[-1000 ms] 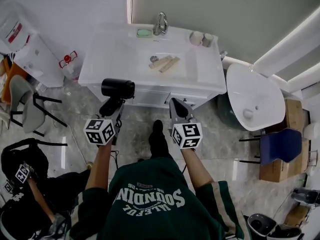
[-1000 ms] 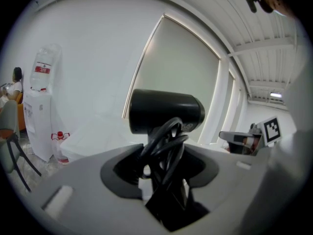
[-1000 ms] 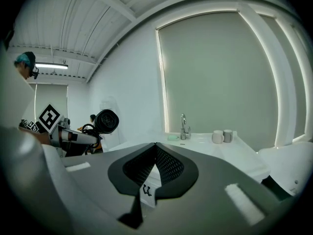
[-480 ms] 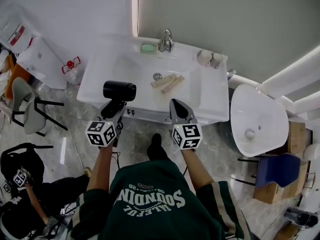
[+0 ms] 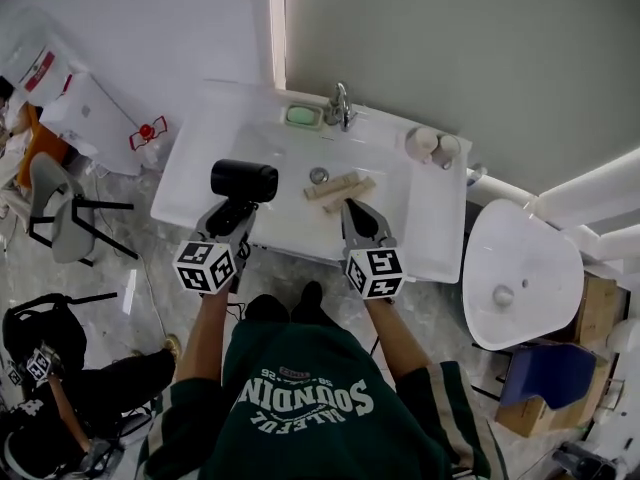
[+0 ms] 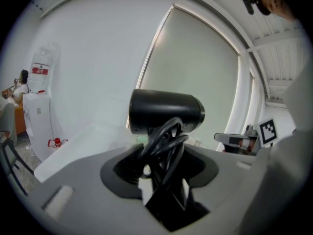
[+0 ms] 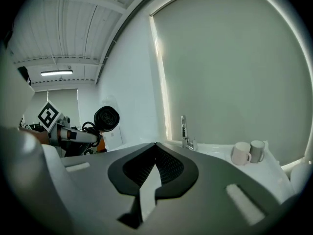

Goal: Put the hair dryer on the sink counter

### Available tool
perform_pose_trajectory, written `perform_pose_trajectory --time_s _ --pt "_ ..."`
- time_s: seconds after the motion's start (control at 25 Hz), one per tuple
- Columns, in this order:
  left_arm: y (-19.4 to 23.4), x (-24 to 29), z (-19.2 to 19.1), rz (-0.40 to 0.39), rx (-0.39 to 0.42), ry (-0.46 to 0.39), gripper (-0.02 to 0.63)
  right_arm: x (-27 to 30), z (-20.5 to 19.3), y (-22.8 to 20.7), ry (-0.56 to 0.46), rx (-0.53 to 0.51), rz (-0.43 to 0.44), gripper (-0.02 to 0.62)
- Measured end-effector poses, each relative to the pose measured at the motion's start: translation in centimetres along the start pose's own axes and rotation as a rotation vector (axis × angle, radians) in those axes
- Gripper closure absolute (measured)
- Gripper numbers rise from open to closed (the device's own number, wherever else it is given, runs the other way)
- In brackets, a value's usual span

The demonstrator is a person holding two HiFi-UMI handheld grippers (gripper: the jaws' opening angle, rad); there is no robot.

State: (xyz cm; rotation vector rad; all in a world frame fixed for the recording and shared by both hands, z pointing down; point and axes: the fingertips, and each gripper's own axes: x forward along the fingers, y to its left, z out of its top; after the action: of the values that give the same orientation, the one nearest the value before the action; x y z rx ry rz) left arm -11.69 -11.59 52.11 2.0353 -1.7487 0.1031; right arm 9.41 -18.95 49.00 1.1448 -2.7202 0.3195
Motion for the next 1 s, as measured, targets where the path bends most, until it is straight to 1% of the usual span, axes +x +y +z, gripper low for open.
perform_pose_trajectory --time_s 0.24,0.44,0.76,1.0 --pt "1.4 2.7 1.0 0.012 -0.014 0.005 0.357 3.1 0.1 -1.3 0.025 0.006 0.016 0.592" --pt "3.4 5.0 1.7 -0.007 -0.02 0.017 0.357 6.2 0.9 -1.4 0.021 0.004 0.006 0.592" --pt "7.7 9.0 3.8 -0.058 -0.015 0.048 0.357 12.5 3.2 -1.0 0.013 0.004 -0.026 0.592" --pt "11.4 10.7 4.6 -0.06 -0.021 0.065 0.357 16.5 4.0 -0.2 0.021 -0.006 -0.025 0.592"
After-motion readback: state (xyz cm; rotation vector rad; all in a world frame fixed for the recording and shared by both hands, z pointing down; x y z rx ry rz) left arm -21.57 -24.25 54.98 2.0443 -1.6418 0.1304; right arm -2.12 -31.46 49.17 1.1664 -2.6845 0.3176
